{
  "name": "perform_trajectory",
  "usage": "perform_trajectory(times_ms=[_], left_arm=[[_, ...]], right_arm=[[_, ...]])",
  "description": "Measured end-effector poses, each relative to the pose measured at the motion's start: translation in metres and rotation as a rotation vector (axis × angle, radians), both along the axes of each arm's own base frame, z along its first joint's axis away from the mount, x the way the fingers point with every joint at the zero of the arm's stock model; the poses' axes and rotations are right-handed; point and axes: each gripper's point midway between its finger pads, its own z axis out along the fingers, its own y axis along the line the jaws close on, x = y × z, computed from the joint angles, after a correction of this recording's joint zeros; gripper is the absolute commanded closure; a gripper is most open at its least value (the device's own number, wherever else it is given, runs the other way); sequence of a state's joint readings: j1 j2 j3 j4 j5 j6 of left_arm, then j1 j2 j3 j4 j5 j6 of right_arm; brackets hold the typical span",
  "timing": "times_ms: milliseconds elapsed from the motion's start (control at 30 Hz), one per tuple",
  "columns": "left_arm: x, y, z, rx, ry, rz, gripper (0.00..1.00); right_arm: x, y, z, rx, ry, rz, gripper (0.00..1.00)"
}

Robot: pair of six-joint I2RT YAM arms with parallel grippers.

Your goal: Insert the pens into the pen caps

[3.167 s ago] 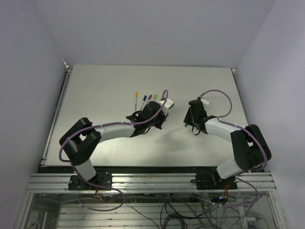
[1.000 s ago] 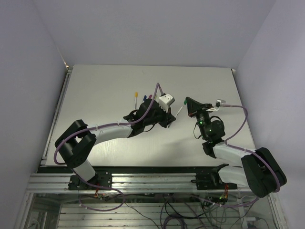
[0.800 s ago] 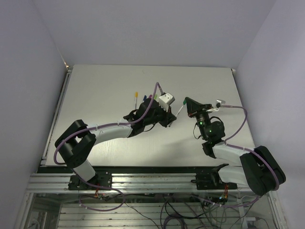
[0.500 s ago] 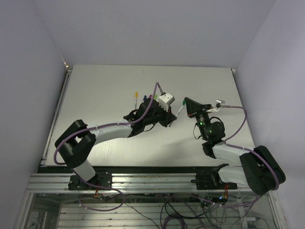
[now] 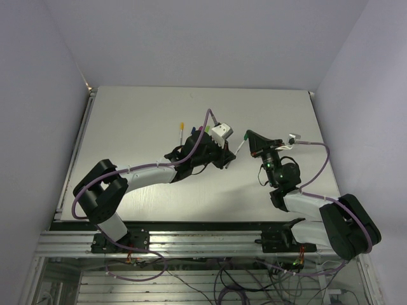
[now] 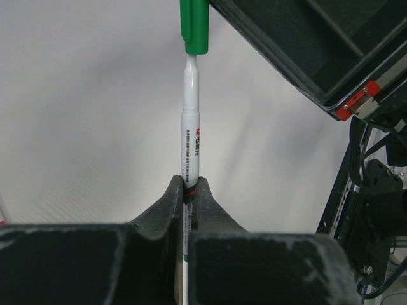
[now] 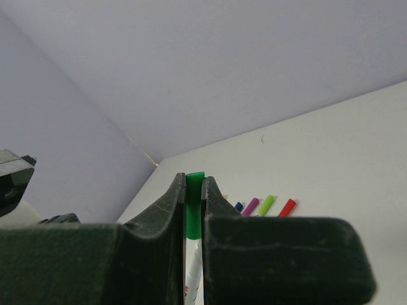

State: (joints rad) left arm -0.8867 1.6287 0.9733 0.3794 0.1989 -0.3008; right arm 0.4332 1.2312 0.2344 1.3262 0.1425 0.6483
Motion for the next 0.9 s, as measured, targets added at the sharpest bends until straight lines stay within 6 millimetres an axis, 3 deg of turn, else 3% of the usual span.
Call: perform_trajectory(times_ms=[900], left_arm=[[-0.0042, -0.0045, 0.0029, -0.023, 0.006, -0.03, 0.93]], right_arm=[[-0.0003, -0.0031, 0.0085, -0.043, -0.04, -0.023, 1.0]])
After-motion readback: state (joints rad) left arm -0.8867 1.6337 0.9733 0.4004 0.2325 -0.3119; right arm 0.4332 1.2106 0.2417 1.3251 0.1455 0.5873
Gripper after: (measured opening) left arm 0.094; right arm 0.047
